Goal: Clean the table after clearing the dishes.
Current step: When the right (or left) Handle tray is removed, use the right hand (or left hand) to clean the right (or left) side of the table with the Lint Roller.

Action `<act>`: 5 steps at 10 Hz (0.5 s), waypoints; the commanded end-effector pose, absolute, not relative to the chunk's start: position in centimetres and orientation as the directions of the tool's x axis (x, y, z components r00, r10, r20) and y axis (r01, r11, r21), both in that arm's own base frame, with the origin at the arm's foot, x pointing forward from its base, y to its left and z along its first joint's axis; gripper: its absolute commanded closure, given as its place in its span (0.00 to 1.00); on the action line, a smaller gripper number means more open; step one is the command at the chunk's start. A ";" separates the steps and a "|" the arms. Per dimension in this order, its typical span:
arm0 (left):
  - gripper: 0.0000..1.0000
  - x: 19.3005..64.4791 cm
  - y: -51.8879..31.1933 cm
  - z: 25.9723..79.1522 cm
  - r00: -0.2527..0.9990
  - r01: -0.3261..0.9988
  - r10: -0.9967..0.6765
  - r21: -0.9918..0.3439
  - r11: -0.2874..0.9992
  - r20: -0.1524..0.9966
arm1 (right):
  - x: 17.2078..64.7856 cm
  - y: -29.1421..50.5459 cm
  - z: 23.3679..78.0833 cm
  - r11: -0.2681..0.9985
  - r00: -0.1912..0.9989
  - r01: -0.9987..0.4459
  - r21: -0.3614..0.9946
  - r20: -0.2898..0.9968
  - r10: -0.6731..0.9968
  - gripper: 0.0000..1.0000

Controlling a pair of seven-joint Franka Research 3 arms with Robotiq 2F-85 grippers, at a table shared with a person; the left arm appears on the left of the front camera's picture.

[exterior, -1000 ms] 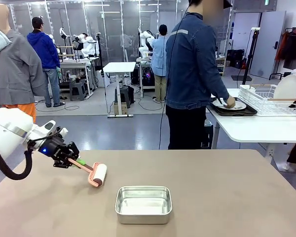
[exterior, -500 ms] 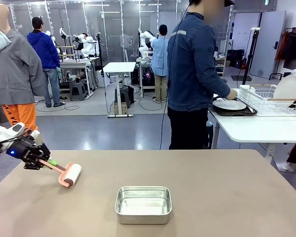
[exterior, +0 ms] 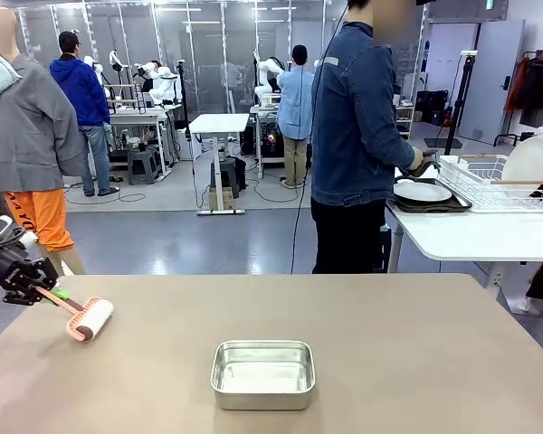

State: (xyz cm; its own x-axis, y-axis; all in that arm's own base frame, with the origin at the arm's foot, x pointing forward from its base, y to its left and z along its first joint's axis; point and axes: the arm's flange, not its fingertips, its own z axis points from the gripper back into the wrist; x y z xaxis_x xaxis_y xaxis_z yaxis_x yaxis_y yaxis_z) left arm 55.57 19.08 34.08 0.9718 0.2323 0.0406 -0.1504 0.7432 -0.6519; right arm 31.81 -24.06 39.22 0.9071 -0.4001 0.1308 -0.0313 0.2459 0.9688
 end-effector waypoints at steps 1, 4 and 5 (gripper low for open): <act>0.80 55.9 20.1 32.5 0.937 -0.260 0.328 -0.394 0.882 0.117 | 31.7 -24.0 39.5 0.254 0.908 -0.036 0.967 0.137 -0.395 0.00; 0.80 53.8 18.5 38.6 0.928 -0.258 0.316 -0.271 0.927 0.196 | 31.7 -24.0 39.5 0.254 0.908 -0.036 0.967 0.137 -0.395 0.00; 0.80 52.9 17.6 40.7 0.929 -0.245 0.300 -0.246 0.938 0.219 | 31.7 -24.0 39.5 0.254 0.908 -0.036 0.967 0.137 -0.395 0.00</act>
